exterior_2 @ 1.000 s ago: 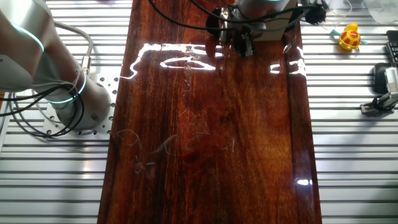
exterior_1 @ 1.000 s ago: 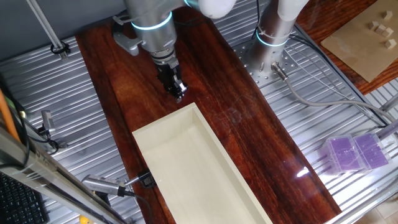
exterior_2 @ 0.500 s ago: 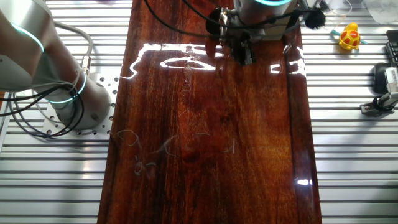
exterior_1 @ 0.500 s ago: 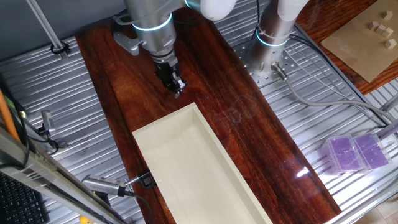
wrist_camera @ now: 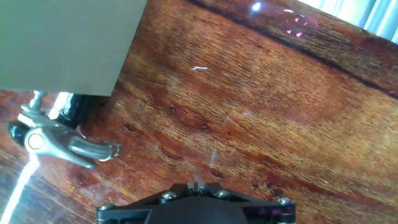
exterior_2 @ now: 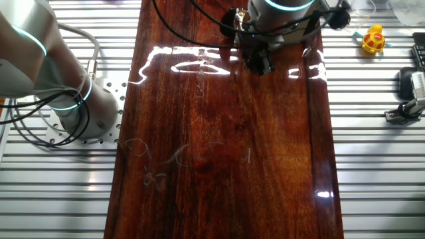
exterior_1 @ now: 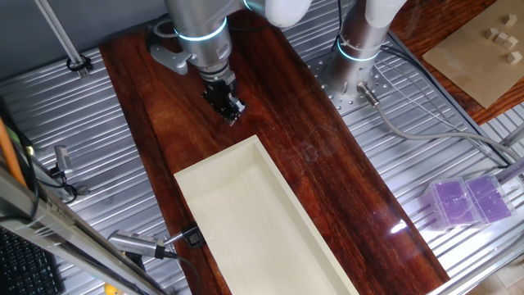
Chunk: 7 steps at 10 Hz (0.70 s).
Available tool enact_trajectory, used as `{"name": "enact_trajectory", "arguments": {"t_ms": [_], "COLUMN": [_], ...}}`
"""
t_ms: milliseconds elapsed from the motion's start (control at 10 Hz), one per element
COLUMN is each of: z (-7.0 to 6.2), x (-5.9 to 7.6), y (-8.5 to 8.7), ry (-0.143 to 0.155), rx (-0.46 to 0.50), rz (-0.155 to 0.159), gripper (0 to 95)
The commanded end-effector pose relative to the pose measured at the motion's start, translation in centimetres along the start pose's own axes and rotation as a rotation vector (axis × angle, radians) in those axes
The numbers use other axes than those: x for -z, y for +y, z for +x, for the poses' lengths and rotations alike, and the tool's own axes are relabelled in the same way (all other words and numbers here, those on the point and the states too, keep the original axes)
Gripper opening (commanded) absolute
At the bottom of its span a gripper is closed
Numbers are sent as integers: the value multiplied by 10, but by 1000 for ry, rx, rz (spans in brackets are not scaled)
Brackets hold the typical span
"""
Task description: Turn off the water tap
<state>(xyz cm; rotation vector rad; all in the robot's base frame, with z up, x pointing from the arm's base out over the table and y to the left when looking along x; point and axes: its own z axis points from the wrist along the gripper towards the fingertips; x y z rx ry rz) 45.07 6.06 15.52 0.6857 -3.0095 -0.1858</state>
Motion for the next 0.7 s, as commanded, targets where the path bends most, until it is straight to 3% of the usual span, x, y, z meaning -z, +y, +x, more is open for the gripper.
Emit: {"name": "enact_trajectory", "arguments": {"t_ms": [100,400,500,700], "z": [1,4,3,1], "x": [-2,-10,-13,-12], "y": [2,-25,-38,-45], "ry": [-17,-12,-14,-13], "rx": [-147,-86,-57,-39], "rz": [0,43,45,45], "gripper": [0,0,0,0]}}
